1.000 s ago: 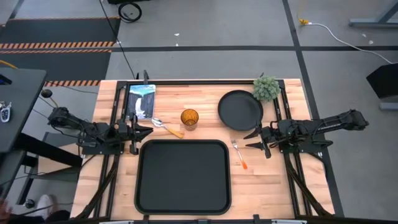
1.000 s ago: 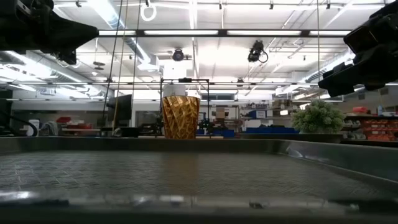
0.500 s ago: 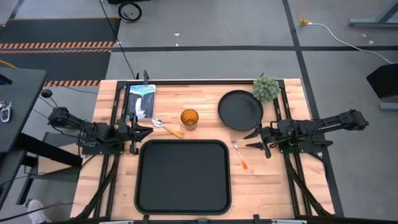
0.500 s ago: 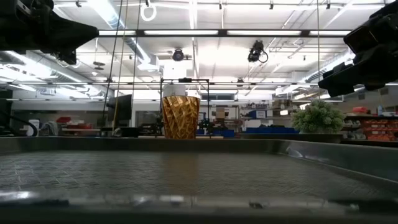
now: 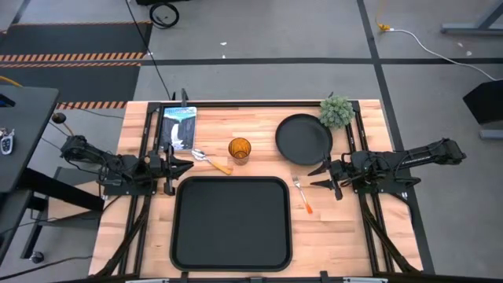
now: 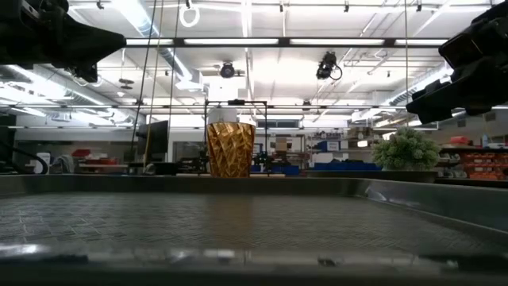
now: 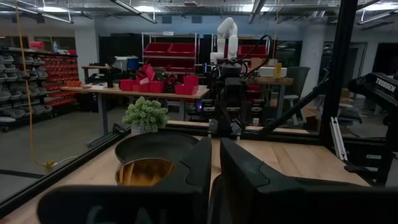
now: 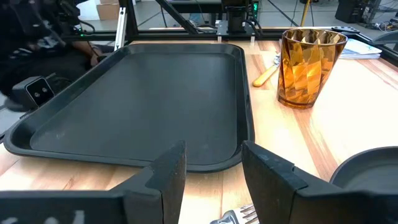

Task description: Pick and place plate/cup/fork/spoon on tray

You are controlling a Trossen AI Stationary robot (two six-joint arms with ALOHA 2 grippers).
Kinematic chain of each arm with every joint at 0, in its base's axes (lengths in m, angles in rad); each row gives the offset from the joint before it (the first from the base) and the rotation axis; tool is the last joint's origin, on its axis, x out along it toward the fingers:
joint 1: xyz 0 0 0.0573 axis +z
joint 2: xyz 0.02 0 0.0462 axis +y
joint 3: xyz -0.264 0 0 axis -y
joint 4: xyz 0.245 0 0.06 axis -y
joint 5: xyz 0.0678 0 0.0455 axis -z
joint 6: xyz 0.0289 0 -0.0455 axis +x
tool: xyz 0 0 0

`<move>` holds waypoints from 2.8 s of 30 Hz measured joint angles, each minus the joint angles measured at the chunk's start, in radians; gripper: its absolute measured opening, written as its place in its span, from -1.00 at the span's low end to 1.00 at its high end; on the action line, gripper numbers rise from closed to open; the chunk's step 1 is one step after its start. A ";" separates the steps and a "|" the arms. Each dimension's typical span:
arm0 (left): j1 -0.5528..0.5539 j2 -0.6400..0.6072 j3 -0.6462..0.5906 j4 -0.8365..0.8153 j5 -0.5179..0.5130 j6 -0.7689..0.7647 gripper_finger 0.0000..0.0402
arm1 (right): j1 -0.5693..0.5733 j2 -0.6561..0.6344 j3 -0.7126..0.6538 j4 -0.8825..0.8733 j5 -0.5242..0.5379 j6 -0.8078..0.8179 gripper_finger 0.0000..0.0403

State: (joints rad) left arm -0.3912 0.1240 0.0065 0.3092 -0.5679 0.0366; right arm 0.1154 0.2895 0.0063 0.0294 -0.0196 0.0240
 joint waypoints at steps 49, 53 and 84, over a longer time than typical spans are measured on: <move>0.000 0.000 0.000 0.015 -0.004 0.000 -0.78 | -0.198 0.353 0.301 0.577 0.139 0.180 -0.19; 0.000 0.000 0.000 0.015 -0.004 0.000 -0.78 | -0.219 0.522 0.413 0.525 0.125 0.115 -0.19; 0.000 0.000 0.000 0.033 -0.004 -0.068 -0.78 | -0.388 1.363 1.303 -0.428 -0.132 -0.110 -0.14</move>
State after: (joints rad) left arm -0.3912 0.1238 0.0063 0.3417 -0.5720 -0.0311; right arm -0.2722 1.6529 1.3092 -0.3988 -0.1520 -0.0857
